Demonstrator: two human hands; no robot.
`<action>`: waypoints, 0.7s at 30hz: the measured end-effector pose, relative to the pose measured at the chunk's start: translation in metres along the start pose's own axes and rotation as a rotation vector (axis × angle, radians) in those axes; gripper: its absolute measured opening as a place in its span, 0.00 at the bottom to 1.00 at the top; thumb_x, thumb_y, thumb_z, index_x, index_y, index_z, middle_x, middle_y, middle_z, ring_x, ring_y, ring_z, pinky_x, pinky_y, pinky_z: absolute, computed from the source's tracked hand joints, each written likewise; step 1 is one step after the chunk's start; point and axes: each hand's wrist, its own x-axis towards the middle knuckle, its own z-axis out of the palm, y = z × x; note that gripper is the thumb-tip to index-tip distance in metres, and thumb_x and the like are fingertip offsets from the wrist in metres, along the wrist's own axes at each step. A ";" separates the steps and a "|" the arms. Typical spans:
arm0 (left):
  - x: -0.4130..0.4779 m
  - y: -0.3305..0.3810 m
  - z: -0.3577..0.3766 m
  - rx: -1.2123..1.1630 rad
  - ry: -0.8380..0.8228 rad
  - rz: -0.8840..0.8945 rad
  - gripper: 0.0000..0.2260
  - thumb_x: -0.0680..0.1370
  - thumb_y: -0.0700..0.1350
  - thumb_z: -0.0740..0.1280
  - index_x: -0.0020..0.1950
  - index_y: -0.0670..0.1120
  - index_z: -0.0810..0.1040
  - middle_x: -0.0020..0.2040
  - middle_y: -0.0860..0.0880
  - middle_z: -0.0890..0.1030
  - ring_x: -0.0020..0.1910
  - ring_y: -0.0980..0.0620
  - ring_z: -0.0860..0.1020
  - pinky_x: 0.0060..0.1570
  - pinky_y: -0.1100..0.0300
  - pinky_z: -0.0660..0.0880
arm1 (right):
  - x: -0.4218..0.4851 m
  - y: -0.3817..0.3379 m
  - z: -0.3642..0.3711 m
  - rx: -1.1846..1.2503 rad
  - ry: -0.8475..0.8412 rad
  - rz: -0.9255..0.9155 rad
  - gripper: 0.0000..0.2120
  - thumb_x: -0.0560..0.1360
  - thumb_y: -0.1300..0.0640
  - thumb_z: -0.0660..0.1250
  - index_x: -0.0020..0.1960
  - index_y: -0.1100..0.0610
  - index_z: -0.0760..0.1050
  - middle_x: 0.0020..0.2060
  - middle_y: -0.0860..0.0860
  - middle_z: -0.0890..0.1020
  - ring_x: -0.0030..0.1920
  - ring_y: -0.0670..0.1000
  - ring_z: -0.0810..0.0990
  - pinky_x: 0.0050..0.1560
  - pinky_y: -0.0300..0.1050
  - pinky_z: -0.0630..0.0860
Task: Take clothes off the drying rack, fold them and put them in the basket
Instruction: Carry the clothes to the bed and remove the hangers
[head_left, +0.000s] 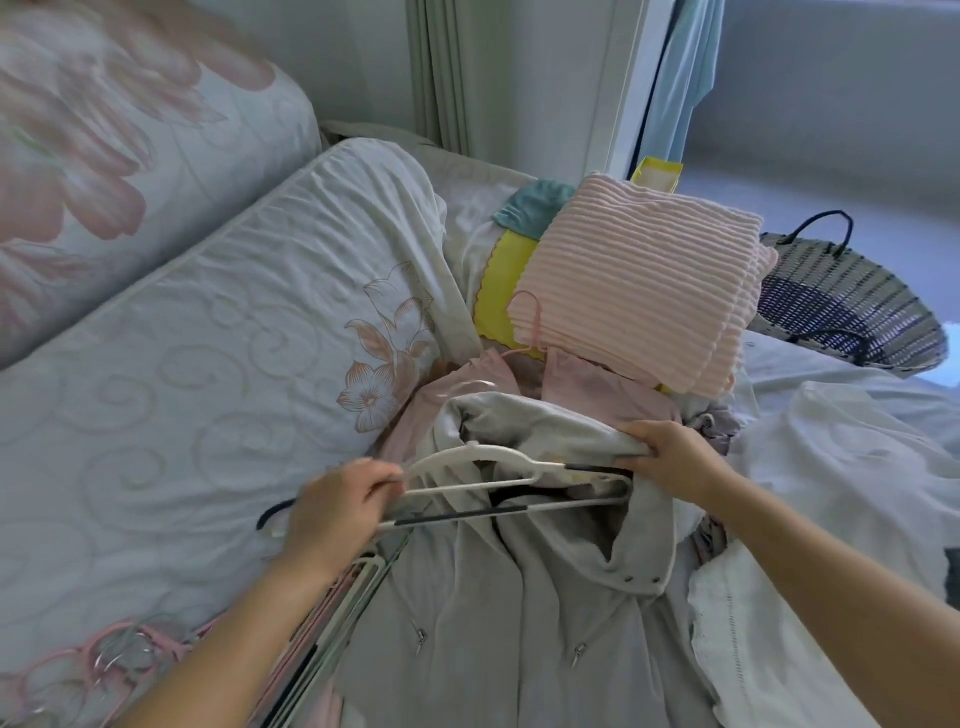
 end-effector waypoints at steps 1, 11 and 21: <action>-0.012 -0.011 -0.008 -0.035 0.002 -0.062 0.03 0.77 0.49 0.69 0.46 0.55 0.83 0.34 0.59 0.79 0.35 0.64 0.75 0.33 0.65 0.67 | 0.000 0.005 0.001 -0.040 0.028 0.034 0.13 0.74 0.56 0.71 0.58 0.49 0.79 0.48 0.48 0.83 0.50 0.54 0.80 0.52 0.49 0.75; -0.161 -0.127 0.005 -0.202 0.105 -0.617 0.04 0.76 0.43 0.70 0.49 0.48 0.83 0.43 0.50 0.84 0.41 0.51 0.79 0.39 0.58 0.70 | 0.011 -0.006 0.030 -0.136 0.102 0.138 0.12 0.77 0.56 0.66 0.60 0.54 0.80 0.49 0.56 0.83 0.46 0.59 0.78 0.47 0.54 0.78; -0.204 -0.189 0.044 0.026 0.093 -0.973 0.16 0.76 0.49 0.69 0.61 0.43 0.75 0.55 0.42 0.82 0.53 0.41 0.79 0.53 0.48 0.76 | 0.023 -0.024 0.025 -0.036 0.188 0.210 0.12 0.78 0.61 0.63 0.60 0.58 0.79 0.49 0.58 0.81 0.45 0.59 0.77 0.44 0.53 0.76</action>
